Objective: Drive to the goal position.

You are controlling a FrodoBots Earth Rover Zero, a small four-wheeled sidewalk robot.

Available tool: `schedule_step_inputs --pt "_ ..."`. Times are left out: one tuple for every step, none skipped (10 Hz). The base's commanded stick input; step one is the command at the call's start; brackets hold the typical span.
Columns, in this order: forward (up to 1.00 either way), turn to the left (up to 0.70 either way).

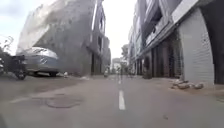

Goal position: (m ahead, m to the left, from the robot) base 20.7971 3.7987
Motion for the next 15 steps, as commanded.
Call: schedule_step_inputs --pt "1.0 0.0" --pt "1.0 0.0" --pt "1.0 0.0" --pt "1.0 0.03" --pt "1.0 0.26" --pt "1.0 0.4" --pt "1.0 0.4" --pt "1.0 0.4" --pt "1.0 0.27" --pt "1.0 0.08" --pt "1.0 0.0" --pt "1.0 0.0" --pt "1.0 0.0" --pt "1.0 0.0" --pt "1.0 0.0"
